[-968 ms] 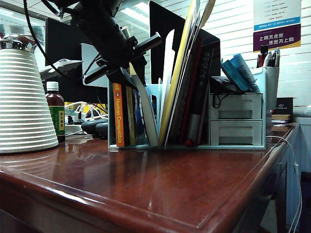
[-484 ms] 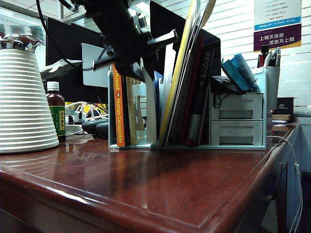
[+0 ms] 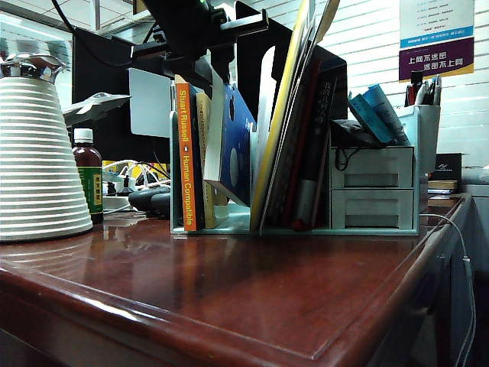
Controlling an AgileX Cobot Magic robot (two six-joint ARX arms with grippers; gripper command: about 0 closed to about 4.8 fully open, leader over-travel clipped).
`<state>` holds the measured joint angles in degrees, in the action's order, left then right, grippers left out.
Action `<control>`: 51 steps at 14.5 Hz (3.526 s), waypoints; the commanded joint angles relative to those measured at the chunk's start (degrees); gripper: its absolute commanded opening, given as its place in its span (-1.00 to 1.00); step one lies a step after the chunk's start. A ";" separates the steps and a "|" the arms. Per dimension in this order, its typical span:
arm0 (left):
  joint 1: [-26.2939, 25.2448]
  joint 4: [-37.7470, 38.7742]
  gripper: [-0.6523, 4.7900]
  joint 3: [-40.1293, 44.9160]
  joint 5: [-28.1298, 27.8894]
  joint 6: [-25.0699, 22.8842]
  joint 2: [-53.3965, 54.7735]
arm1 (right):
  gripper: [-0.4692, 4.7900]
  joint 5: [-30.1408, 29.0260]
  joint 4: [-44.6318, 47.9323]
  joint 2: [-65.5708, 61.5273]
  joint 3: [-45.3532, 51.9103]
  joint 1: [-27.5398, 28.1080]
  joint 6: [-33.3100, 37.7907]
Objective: Pick up the blue book and put it on the bookshelf.
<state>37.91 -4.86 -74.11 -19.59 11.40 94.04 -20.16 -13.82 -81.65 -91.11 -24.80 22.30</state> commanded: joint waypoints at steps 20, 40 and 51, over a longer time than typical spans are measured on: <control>2.21 9.29 -0.78 -0.74 42.99 -44.46 -31.01 | -0.49 -21.94 -9.97 -1.79 -0.33 1.57 58.69; 2.10 -4.55 1.00 -0.74 6.86 -15.19 -36.13 | -0.85 -20.41 12.61 -1.57 -2.03 1.57 48.30; 2.12 0.50 1.00 -0.70 -5.27 -13.68 -35.41 | -0.85 -2.89 22.25 -3.98 -2.03 1.57 13.88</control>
<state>39.97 -5.30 -74.65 -24.58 -2.59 58.28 -22.94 0.89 -85.67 -92.23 -23.14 36.75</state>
